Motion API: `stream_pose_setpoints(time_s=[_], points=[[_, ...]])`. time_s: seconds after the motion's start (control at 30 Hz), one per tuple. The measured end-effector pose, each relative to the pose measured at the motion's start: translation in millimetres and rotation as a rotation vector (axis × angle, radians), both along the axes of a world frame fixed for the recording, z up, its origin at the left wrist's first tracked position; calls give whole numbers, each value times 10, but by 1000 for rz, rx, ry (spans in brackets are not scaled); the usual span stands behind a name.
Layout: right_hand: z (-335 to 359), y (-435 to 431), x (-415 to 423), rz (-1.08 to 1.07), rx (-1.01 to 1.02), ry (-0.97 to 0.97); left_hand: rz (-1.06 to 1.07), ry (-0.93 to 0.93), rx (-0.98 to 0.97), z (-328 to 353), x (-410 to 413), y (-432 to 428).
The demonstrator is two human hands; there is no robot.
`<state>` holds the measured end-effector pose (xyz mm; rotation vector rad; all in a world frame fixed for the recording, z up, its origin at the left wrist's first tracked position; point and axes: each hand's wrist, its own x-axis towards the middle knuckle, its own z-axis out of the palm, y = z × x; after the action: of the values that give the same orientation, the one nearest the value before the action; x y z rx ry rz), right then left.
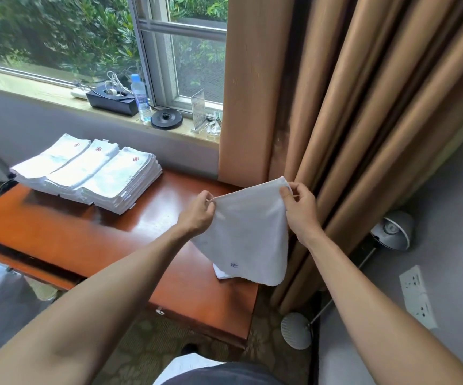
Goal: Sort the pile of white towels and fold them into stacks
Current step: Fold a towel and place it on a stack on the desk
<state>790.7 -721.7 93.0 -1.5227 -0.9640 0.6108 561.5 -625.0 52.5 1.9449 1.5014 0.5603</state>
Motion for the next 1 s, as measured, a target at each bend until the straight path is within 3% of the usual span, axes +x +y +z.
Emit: stream_pose_setpoints(time_s=[0.2,0.37,0.5,0.73,1.0], points=[[-117,-92,16,14,-94,-57,49,-6,85,62,27,-51],[-185,-81,-166,128,-112,-102,107,-338,-72,110,252,-185],[-233,-46,-362,205,-119,-134,52,-351,-98,137,345,-288],[-261,-74,-461,269,-144,-88,28,-624,-436,231,327,-361],[-154,-110,-403,246,-103,-20,-50,-590,-242,248,298,-409]])
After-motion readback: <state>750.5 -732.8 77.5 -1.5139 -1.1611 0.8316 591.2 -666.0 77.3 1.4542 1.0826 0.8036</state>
